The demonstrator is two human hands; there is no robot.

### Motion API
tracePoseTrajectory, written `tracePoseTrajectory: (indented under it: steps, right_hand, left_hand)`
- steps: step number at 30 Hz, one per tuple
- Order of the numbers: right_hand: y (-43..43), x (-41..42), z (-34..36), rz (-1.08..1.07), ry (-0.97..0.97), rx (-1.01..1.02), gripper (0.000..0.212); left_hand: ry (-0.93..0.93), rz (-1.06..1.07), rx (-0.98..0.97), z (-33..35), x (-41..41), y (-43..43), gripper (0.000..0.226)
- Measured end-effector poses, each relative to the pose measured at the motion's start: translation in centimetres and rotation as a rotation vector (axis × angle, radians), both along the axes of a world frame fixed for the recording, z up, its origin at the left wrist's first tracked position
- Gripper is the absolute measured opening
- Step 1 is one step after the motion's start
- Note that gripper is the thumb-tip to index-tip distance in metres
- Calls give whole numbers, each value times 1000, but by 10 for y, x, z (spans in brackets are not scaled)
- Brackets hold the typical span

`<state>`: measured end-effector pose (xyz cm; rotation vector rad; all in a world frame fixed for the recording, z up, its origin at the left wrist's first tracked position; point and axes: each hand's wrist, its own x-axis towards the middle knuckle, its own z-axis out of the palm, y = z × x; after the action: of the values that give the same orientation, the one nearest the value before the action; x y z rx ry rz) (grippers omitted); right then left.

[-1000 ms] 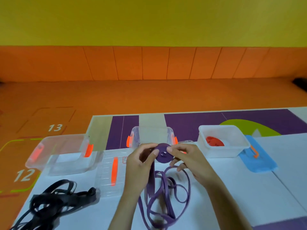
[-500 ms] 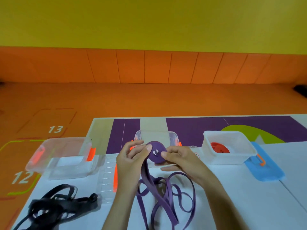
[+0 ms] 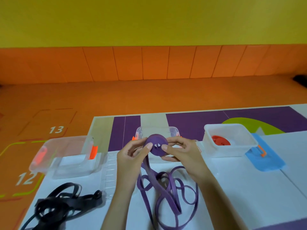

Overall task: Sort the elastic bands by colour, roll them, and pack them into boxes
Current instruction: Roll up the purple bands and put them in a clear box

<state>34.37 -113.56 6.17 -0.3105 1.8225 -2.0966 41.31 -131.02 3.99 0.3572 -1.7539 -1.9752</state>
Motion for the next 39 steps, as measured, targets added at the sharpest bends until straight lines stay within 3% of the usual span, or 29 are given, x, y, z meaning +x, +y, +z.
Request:
tracePoseTrajectory:
  steps: [4, 9, 14, 19, 26, 30, 33, 36, 39]
  right_hand:
    - [-4, 13, -4, 18, -65, 20, 17]
    - [15, 10, 12, 103, 132, 386, 18]
    - [18, 18, 6, -13, 187, 250, 12]
    - [14, 33, -11, -178, 61, 70, 11]
    - [11, 45, -19, -103, 42, -74, 33]
    - [5, 50, -4, -142, 128, -202, 30]
    - [3, 45, 15, -158, 192, -179, 28]
    - [10, 33, 35, -167, 281, -18, 28]
    - [17, 26, 48, -193, 299, -41, 31]
  left_hand:
    - [-12, -41, -14, 1, 3, -7, 27]
    - [-41, -133, -62, 2, 11, -4, 32]
    - [-37, -179, -39, 8, 14, 4, 25]
    - [-46, -121, 21, -1, 18, 18, 21]
    - [18, -86, 2, 4, 19, 17, 25]
    - [139, -108, 71, 30, 7, 18, 29]
    - [194, -121, 145, 49, -2, 18, 33]
    - [232, -118, 52, 60, -7, 13, 33]
    - [259, -143, -47, 73, -9, 12, 32]
